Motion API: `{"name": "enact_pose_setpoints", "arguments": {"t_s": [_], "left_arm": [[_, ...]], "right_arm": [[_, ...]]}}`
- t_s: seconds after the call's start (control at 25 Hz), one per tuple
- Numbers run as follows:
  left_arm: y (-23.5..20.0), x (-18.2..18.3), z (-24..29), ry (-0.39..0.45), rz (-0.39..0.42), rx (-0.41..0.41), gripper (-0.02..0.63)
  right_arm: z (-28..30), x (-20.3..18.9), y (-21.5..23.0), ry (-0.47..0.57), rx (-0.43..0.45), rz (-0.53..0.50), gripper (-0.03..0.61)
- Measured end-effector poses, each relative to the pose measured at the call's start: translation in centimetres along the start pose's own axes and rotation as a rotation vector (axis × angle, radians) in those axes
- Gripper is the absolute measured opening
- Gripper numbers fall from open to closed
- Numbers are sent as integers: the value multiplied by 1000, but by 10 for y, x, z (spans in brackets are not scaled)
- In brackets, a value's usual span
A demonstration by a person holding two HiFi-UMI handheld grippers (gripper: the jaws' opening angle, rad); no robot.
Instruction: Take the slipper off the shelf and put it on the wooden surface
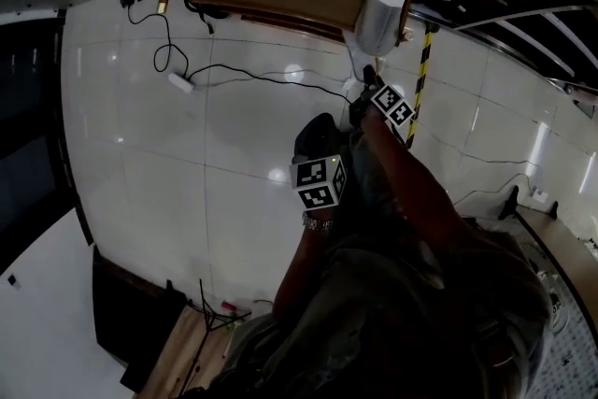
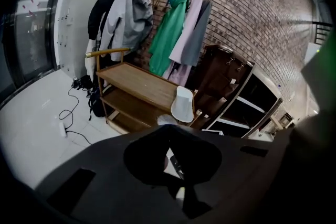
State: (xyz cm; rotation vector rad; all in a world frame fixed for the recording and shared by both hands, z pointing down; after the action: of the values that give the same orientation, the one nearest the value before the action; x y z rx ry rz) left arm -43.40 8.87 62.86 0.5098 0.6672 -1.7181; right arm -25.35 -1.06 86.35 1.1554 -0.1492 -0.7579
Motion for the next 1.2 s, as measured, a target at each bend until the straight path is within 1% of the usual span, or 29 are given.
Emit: {"name": "enact_pose_setpoints", "arguments": {"t_s": [0.08, 0.16, 0.24, 0.32, 0.36, 0.4, 0.44, 0.48, 0.52, 0.56, 0.6, 0.68, 0.8, 0.88, 0.96, 1.08, 1.2], "left_arm": [[-4, -4, 16, 18, 18, 2, 5], [-10, -12, 33, 29, 42, 13, 3], [-16, -21, 49, 20, 55, 25, 3], [-20, -28, 63, 15, 58, 36, 3], [-21, -29, 68, 17, 60, 39, 3], [-21, -29, 71, 20, 64, 39, 5], [-20, -29, 73, 21, 69, 39, 5], [-18, -27, 72, 20, 74, 37, 3], [-15, -24, 71, 16, 79, 33, 4], [-12, -21, 69, 10, 85, 29, 3], [-8, -16, 67, 3, 95, 24, 3], [2, -5, 60, -11, 119, 12, 3], [21, 13, 48, -23, 139, -10, 3], [37, 25, 39, -30, 152, -30, 4], [49, 39, 28, -38, 180, -51, 5], [62, 60, 13, -53, 215, -69, 3], [69, 82, -4, -54, 200, -97, 5]], "right_arm": [[25, 4, 21, 88, 17, 78, 60], [51, 9, 42, 159, 19, 109, 60], [74, 17, 59, 191, 23, 85, 60], [93, 26, 68, 178, 9, 20, 63], [101, 31, 71, 158, -13, -21, 69], [108, 35, 74, 129, -42, -60, 95], [112, 38, 76, 90, -73, -97, 156], [113, 39, 77, 42, -102, -133, 240], [112, 40, 76, -7, -126, -172, 302], [109, 41, 73, -50, -148, -214, 346], [105, 42, 70, -85, -169, -254, 354], [94, 43, 64, -150, -203, -297, 364], [73, 46, 59, -242, -223, -301, 379], [55, 54, 54, -293, -226, -330, 358], [29, 57, 40, -345, -243, -403, 323], [-21, 59, -2, -400, -276, -538, 272], [-72, 67, -59, -412, -256, -645, 256]]}}
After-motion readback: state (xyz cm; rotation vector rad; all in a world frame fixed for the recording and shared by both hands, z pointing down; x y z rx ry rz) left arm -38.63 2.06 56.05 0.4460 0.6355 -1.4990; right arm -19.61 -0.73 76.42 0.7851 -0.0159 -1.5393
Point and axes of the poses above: the fingertips, and each gripper's own axes: z forward along the fingers, y to its right, x out of its top, the point moved 10 cm from there along -z, backward along the fingers, and after that the axes turned 11 degrees about x, right-handed, at the moved point
